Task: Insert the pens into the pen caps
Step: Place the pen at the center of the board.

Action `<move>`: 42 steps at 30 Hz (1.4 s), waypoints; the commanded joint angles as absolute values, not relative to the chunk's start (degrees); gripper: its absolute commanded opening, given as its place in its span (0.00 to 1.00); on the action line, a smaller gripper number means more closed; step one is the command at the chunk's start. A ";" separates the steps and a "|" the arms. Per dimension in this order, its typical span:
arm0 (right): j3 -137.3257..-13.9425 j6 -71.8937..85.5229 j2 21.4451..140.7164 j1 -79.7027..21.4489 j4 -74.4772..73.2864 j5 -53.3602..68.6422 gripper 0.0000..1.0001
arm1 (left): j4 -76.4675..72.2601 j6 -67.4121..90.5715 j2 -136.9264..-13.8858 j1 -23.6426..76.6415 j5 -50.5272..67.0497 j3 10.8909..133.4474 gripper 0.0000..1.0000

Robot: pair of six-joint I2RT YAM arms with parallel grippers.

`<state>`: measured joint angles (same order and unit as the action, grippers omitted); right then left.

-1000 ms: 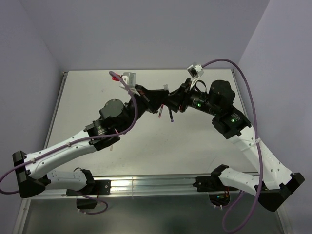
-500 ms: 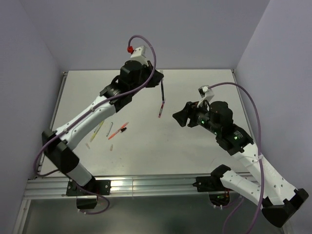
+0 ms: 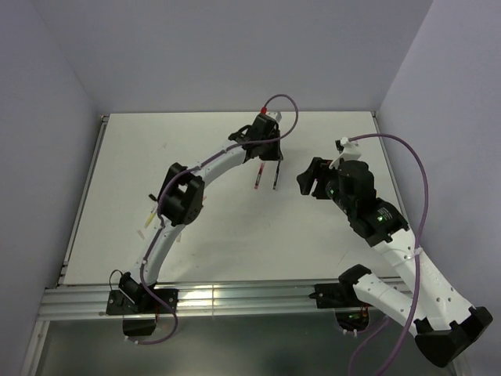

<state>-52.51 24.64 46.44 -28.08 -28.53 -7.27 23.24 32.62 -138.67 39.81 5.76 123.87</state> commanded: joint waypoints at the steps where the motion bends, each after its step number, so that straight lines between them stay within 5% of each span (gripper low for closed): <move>1: -54.49 25.22 46.67 -26.63 -27.16 -8.00 0.71 | 24.00 32.78 -141.66 40.08 10.10 129.99 0.00; 11: -53.96 25.22 47.81 -25.58 -26.02 -6.24 0.71 | 21.01 34.63 -144.75 39.90 10.64 127.62 0.01; 21: -54.14 25.05 48.60 -25.22 -26.10 -5.71 0.71 | 18.99 34.80 -144.84 39.99 9.58 126.21 0.31; 30: -54.40 24.87 48.25 -25.14 -26.72 -6.24 0.71 | 17.50 33.75 -140.72 39.73 8.35 127.71 0.39; 42: -53.35 25.05 47.55 -25.05 -25.66 -4.84 0.71 | 9.75 35.85 -111.82 39.46 -2.26 94.07 0.38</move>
<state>-52.51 24.64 48.56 -25.50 -28.32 -4.97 13.63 34.50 -120.22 39.66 3.49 100.49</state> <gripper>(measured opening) 0.710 0.384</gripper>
